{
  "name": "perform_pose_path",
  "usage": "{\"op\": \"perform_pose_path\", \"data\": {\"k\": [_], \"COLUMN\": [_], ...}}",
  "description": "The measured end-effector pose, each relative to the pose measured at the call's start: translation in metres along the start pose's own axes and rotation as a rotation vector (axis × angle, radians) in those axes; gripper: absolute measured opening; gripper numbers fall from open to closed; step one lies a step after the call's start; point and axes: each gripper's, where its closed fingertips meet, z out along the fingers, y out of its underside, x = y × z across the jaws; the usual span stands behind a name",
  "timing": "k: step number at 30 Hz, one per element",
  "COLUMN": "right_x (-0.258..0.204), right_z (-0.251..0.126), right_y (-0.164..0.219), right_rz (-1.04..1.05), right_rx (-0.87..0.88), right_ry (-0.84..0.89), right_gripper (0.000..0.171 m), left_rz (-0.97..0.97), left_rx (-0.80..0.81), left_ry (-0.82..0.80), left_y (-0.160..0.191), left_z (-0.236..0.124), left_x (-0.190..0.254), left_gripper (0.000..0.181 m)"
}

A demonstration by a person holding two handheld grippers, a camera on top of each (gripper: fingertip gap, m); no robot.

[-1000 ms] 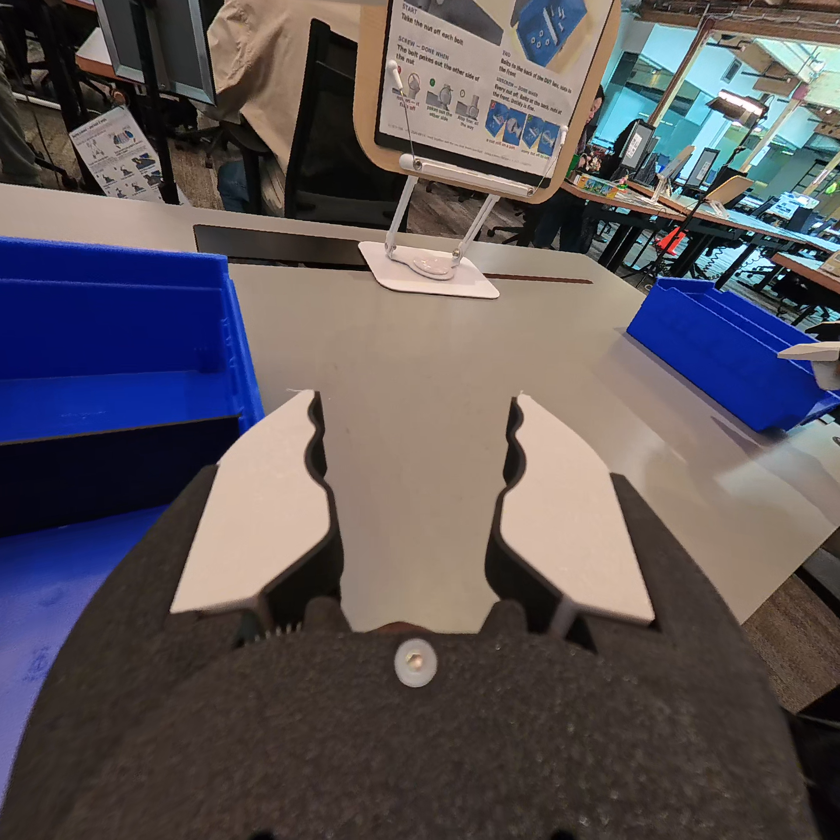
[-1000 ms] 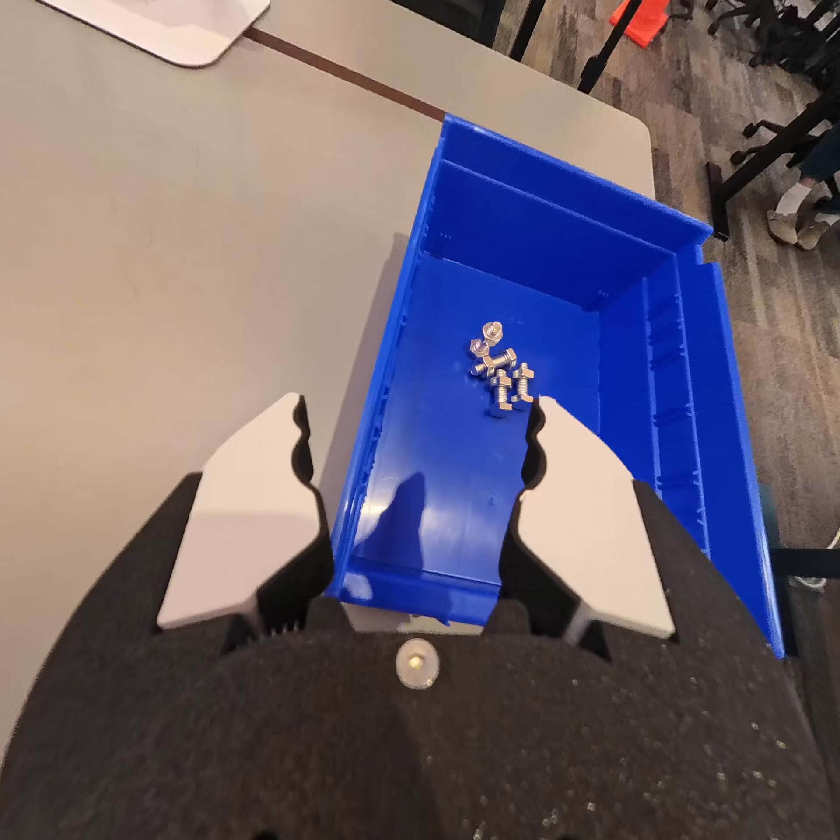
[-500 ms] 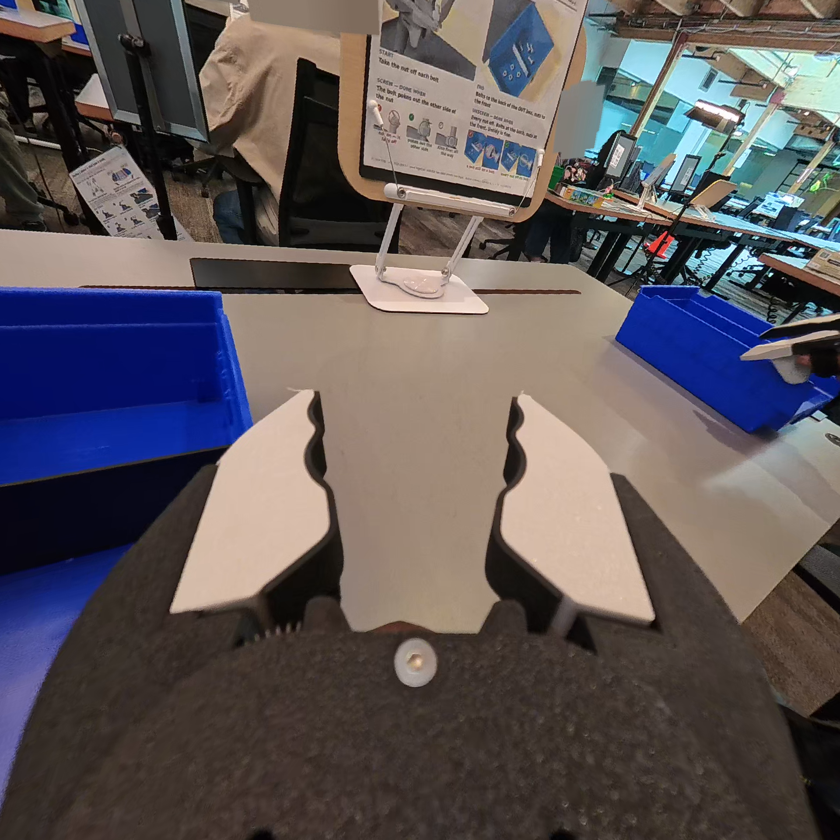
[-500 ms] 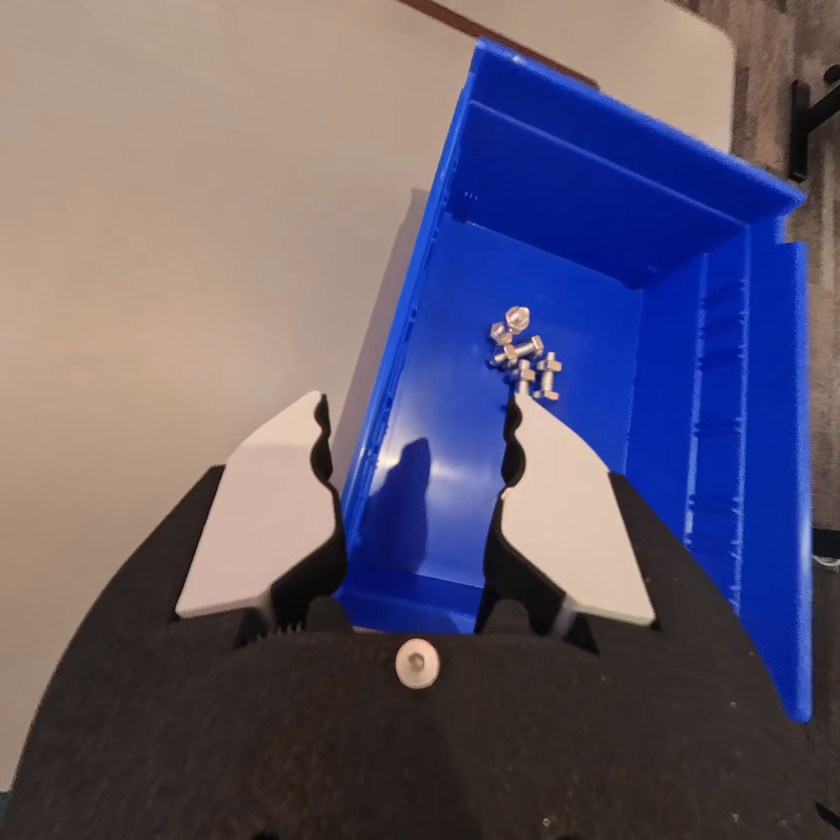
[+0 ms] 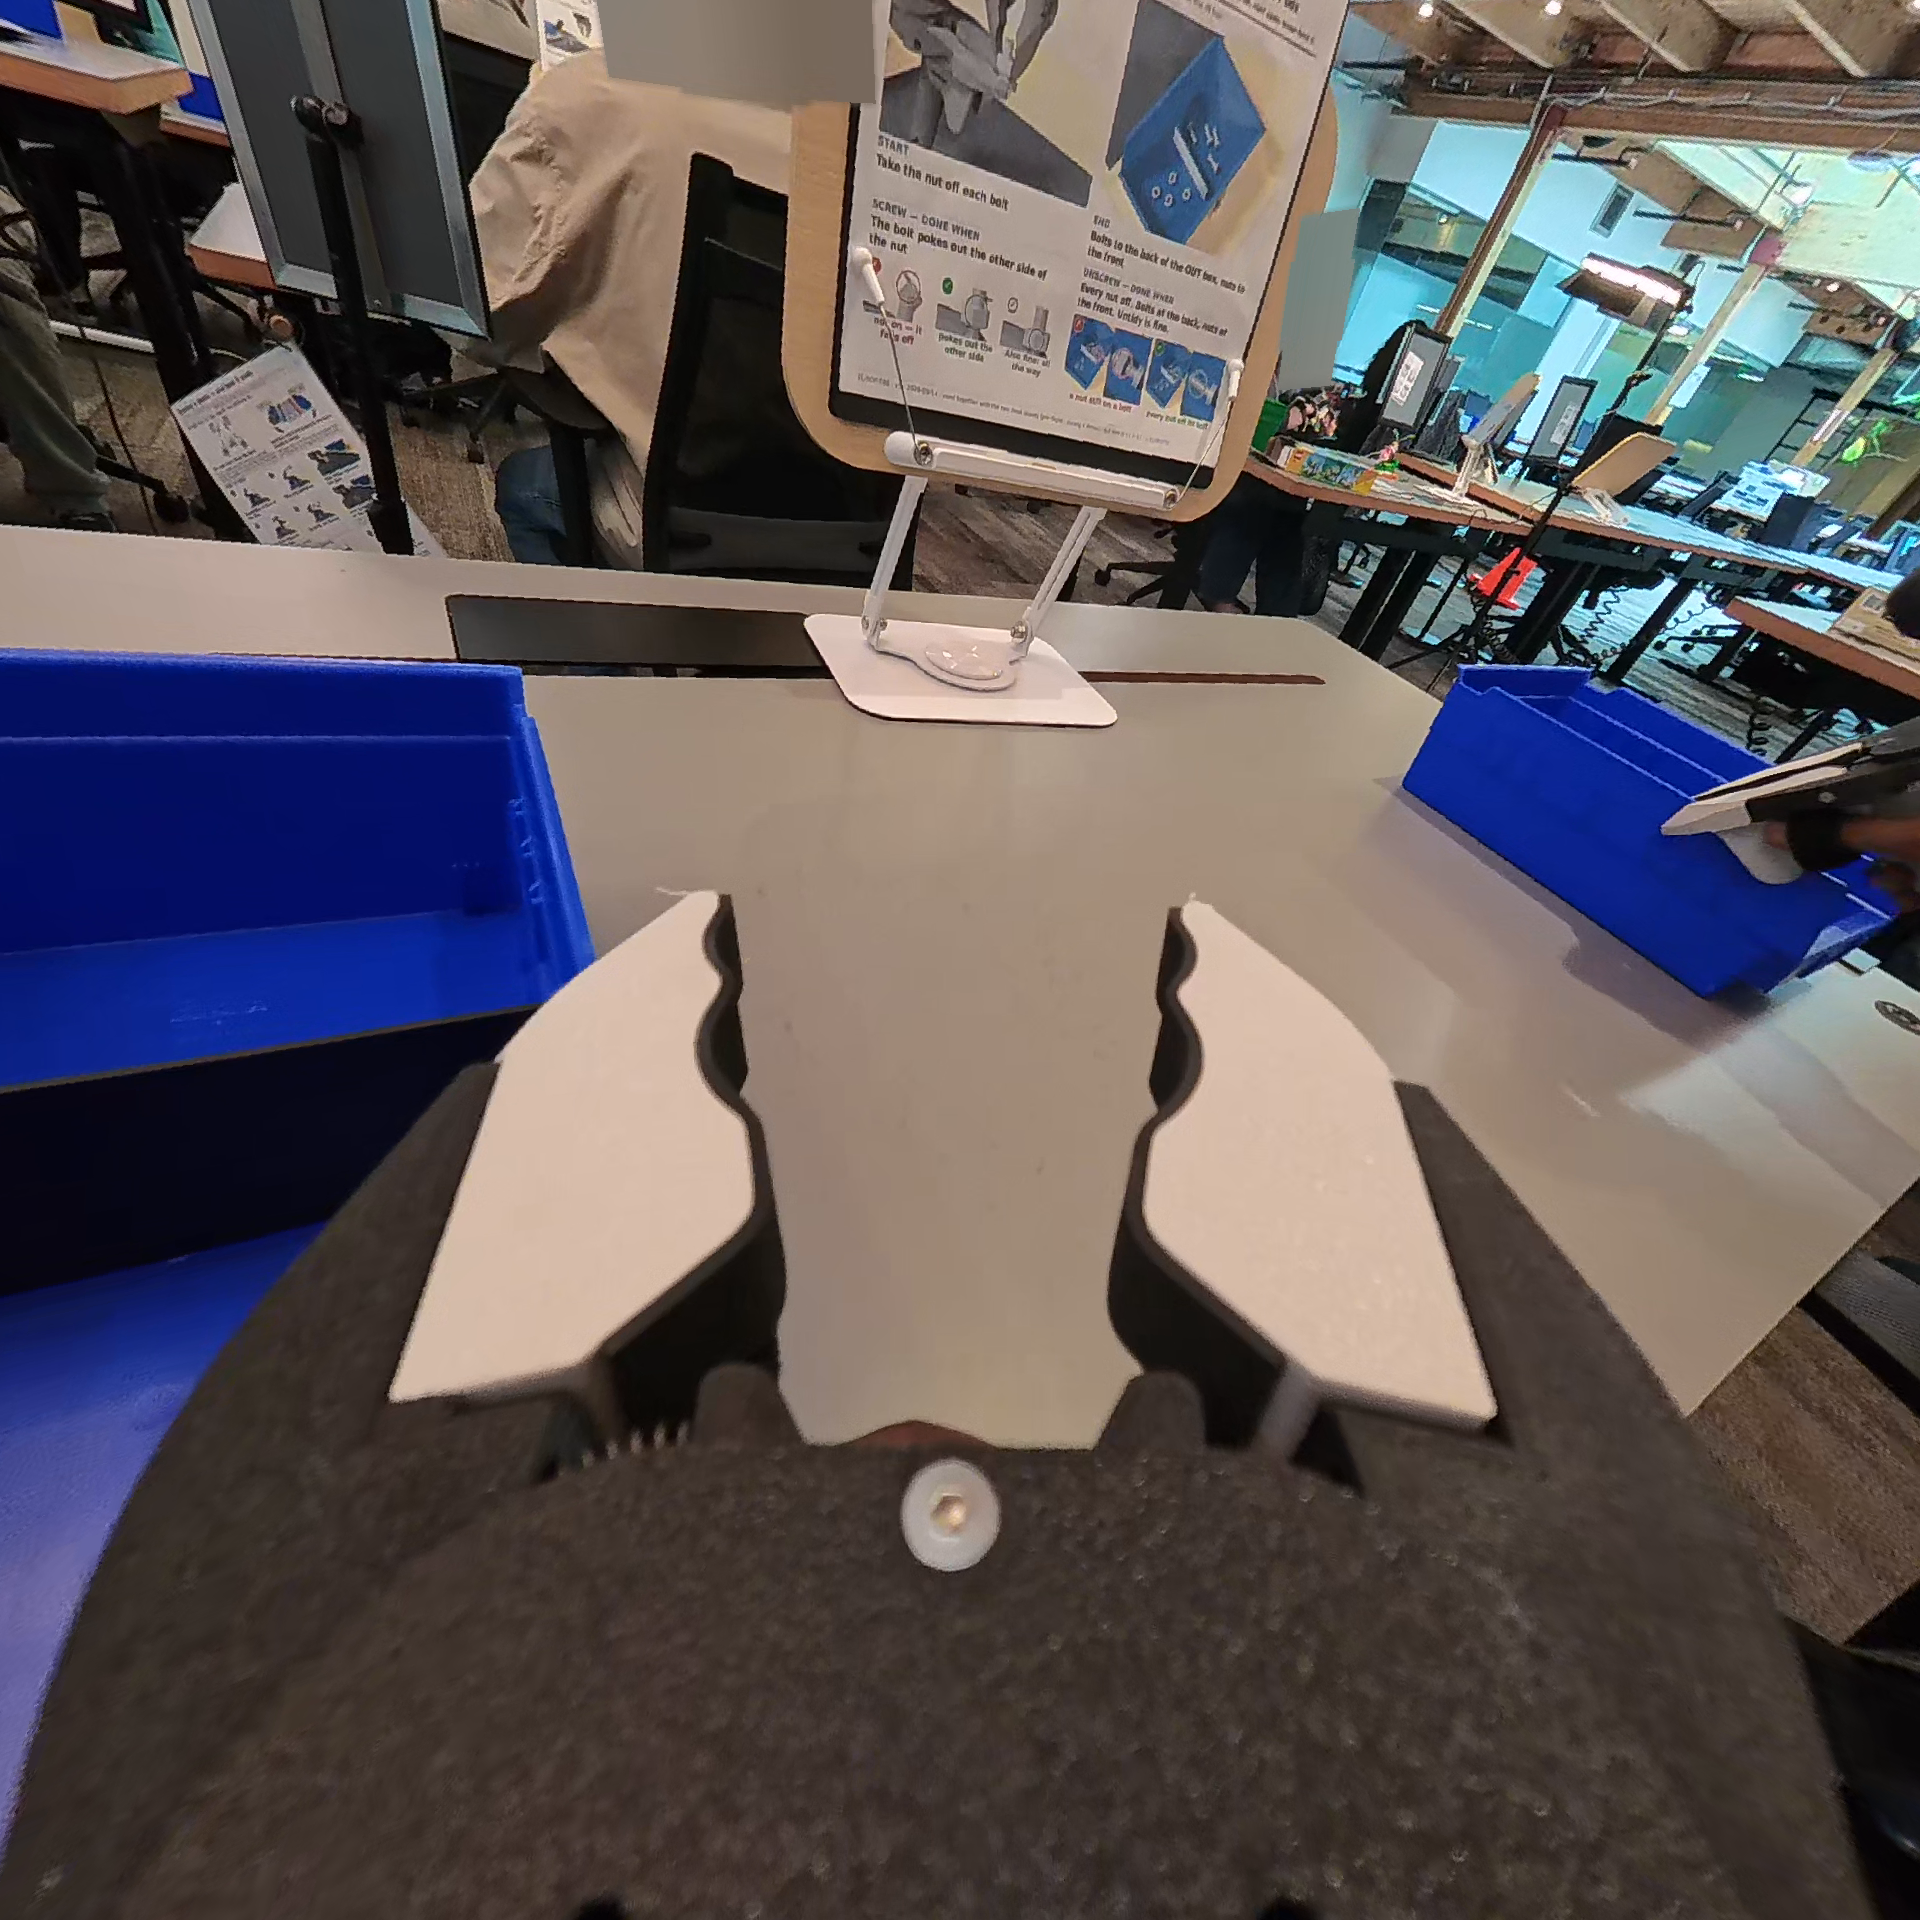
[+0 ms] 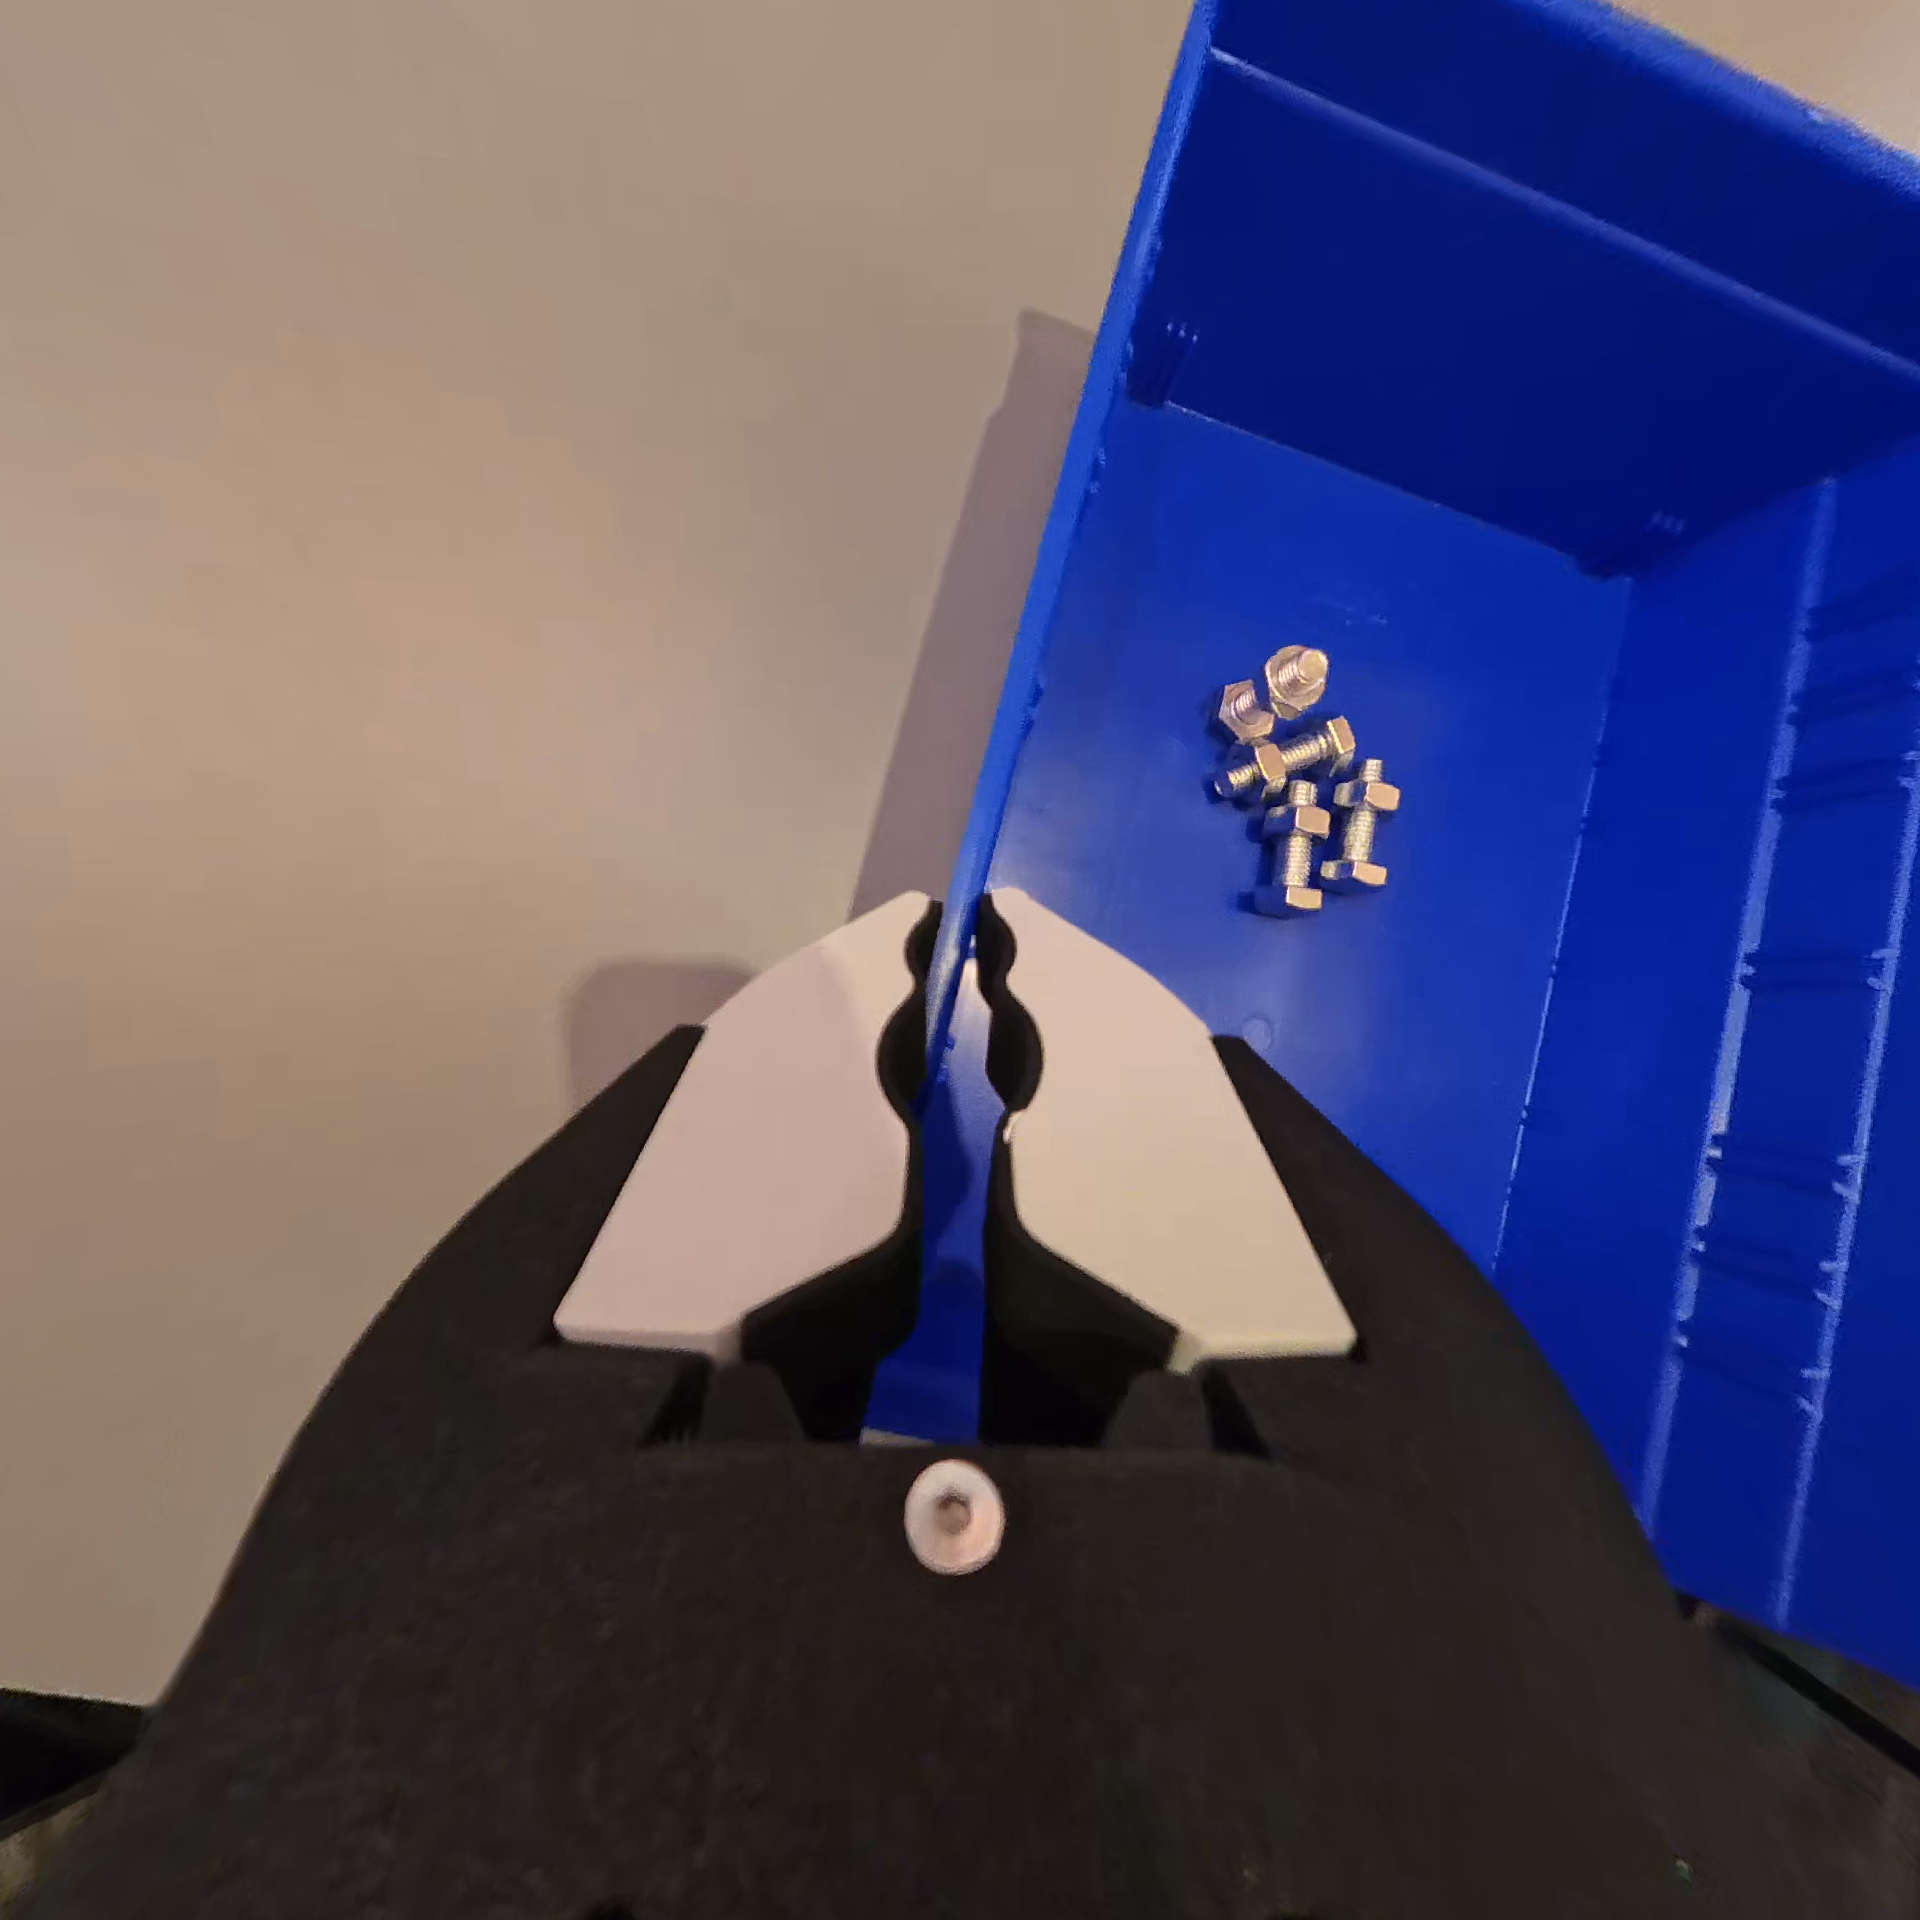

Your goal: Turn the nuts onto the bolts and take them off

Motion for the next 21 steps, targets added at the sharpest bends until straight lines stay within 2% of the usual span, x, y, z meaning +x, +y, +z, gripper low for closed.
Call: {"op": "perform_pose_path", "data": {"k": [10, 21], "right_x": [-0.007, -0.067], "right_z": [0.001, 0.004], "right_y": [-0.002, -0.022], "right_rz": [0.032, 0.066], "right_rx": [-0.032, -0.056], "right_ry": [0.024, 0.009], "right_gripper": [0.005, 0.005], "left_rz": [0.001, 0.011], "left_rx": [0.009, 0.012], "left_ry": [0.001, 0.026], "left_y": [-0.001, -0.007], "left_z": [-0.003, -0.003], "left_x": [0.002, 0.012], "left_gripper": [0.077, 0.077]}}
